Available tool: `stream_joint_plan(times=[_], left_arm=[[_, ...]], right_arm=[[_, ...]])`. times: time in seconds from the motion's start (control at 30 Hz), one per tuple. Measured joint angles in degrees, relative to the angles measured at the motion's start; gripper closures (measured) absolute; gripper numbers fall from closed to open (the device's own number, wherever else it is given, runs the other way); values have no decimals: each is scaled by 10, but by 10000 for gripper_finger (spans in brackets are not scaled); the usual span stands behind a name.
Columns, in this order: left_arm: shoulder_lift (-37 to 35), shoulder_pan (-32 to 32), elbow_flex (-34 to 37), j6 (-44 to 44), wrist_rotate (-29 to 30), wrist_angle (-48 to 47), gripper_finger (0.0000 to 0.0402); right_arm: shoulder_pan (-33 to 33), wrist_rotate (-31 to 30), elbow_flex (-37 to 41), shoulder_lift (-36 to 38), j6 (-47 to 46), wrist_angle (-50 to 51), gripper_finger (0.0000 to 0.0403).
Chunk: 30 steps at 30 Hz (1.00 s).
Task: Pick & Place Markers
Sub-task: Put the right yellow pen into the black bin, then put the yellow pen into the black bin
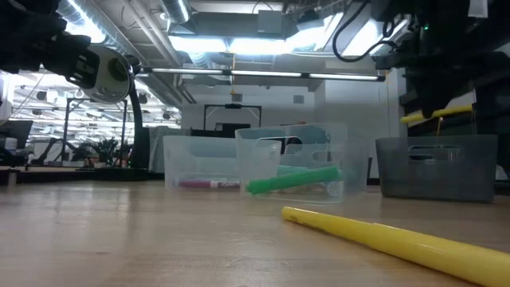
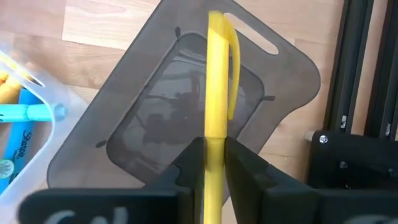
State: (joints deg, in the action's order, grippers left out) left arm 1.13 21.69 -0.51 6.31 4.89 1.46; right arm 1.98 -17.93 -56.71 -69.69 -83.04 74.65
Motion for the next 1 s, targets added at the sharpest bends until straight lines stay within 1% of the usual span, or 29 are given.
stream_joint_plan(times=[0.13, 0.3, 0.47, 0.6, 0.73, 1.0], left_arm=[[0, 0, 0, 0, 0, 0, 274], [0, 0, 0, 0, 0, 0, 274], [0, 0, 0, 0, 0, 0, 274], [0, 0, 0, 0, 0, 0, 274], [0, 0, 0, 0, 0, 0, 274], [0, 0, 0, 0, 0, 0, 274]], right_arm=[[0, 0, 0, 0, 22, 0, 316], [0, 0, 0, 0, 25, 0, 276], [0, 0, 0, 0, 26, 0, 252], [-5, 0, 0, 0, 30, -1, 246], [-8, 0, 0, 0, 68, -6, 246], [-7, 1, 0, 0, 101, -24, 248]])
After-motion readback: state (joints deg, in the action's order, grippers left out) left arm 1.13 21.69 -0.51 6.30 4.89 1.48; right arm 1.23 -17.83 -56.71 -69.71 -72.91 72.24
